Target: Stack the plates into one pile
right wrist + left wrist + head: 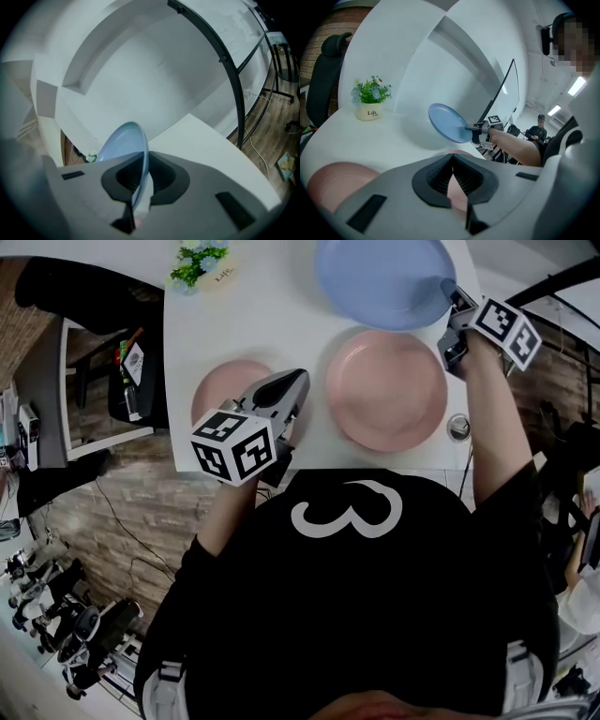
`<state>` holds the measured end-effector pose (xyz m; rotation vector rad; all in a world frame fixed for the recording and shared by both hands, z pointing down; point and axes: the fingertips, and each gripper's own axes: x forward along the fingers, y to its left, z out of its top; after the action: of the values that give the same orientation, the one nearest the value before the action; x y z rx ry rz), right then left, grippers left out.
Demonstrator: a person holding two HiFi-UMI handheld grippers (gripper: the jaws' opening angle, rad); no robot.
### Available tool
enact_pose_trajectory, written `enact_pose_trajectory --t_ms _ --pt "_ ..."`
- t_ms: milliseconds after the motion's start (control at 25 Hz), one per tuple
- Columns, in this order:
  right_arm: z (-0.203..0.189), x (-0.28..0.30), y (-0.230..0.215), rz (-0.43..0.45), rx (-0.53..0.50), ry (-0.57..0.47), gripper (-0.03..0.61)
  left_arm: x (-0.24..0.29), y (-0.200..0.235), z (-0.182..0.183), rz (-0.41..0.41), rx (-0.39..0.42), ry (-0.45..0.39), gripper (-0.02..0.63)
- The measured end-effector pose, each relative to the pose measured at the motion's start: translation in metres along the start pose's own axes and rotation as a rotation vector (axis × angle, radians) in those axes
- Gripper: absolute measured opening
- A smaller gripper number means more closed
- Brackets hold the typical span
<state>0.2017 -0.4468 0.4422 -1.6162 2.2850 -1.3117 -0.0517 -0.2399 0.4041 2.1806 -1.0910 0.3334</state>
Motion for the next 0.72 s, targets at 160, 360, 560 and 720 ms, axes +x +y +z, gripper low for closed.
enact_pose_trajectory --t_ms 160,360,560,720 --pt "0.000 -0.022 0.012 0.044 0.021 -0.017 0.034 -0.002 -0.008 0.000 -0.003 0.010 -0.013 0.015" --pt "-0.009 -0.050 0.027 0.103 0.019 -0.012 0.034 -0.004 -0.021 -0.001 -0.009 0.020 -0.033 0.015" --pt "-0.021 -0.078 0.035 0.136 0.000 0.000 0.034 -0.006 -0.029 -0.002 -0.007 0.026 -0.054 0.015" --pt "-0.035 -0.097 0.034 0.142 -0.022 0.024 0.032 -0.008 -0.033 -0.003 0.003 0.024 -0.069 0.015"
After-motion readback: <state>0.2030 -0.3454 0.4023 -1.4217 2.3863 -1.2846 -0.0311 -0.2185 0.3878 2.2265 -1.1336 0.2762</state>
